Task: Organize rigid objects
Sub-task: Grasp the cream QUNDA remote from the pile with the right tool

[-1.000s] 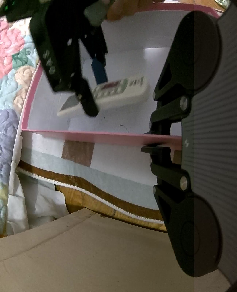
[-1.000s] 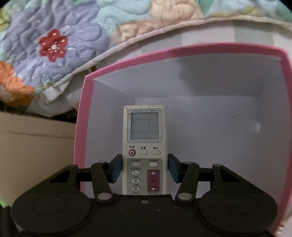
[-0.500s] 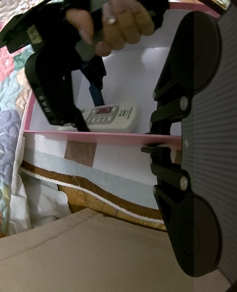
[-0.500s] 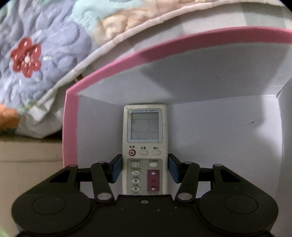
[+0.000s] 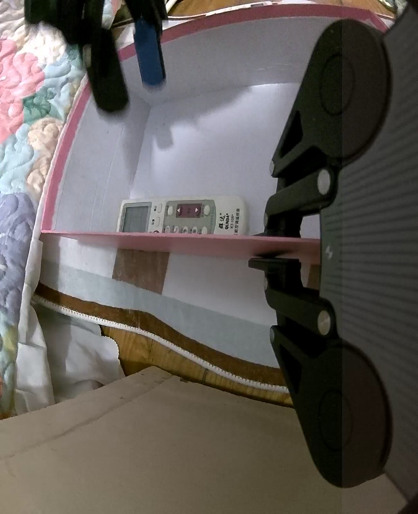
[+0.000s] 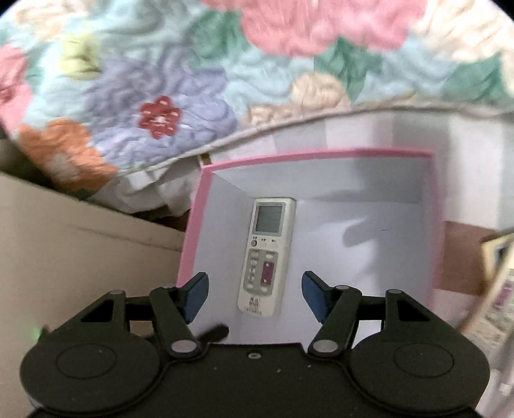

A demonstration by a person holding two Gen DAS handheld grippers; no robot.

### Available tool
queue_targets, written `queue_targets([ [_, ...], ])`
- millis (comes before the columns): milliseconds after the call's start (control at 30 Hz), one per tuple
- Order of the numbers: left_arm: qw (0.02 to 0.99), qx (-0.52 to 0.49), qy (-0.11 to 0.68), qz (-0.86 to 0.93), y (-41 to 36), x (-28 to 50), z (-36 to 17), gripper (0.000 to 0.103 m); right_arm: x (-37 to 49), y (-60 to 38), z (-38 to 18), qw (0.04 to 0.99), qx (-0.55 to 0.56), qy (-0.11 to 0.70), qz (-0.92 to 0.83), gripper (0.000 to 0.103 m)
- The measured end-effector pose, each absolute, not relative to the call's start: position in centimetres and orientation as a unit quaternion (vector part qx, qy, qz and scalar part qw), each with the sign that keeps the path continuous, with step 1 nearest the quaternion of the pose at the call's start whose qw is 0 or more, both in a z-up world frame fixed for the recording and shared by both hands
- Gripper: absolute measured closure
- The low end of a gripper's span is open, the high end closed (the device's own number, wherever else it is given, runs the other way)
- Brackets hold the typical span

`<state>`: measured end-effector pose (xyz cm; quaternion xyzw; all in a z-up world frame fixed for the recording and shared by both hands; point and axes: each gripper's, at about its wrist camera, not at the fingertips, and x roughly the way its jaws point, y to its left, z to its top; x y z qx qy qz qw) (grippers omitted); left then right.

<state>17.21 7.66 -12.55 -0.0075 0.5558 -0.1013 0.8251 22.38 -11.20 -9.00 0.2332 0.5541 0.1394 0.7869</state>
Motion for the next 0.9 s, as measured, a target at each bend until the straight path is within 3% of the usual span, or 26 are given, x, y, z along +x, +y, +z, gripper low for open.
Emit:
queue_targets([
  [333, 0.825, -0.008, 0.558, -0.089, 7.5, 17.3, -12.5, 0.097, 16.3, -19.6, -5.4, 0.809, 0.242, 0.529, 0.081, 0.033],
  [567, 0.828, -0.001, 0.555, -0.076, 7.6, 17.5, -12.4, 0.098, 14.8, -24.9, -10.1, 0.804, 0.227, 0.548, -0.038, 0.033],
  [900, 0.828, -0.017, 0.554, -0.080, 8.1, 17.3, -12.5, 0.098, 16.7, -25.3, -16.3, 0.790, 0.196, 0.573, -0.096, 0.033],
])
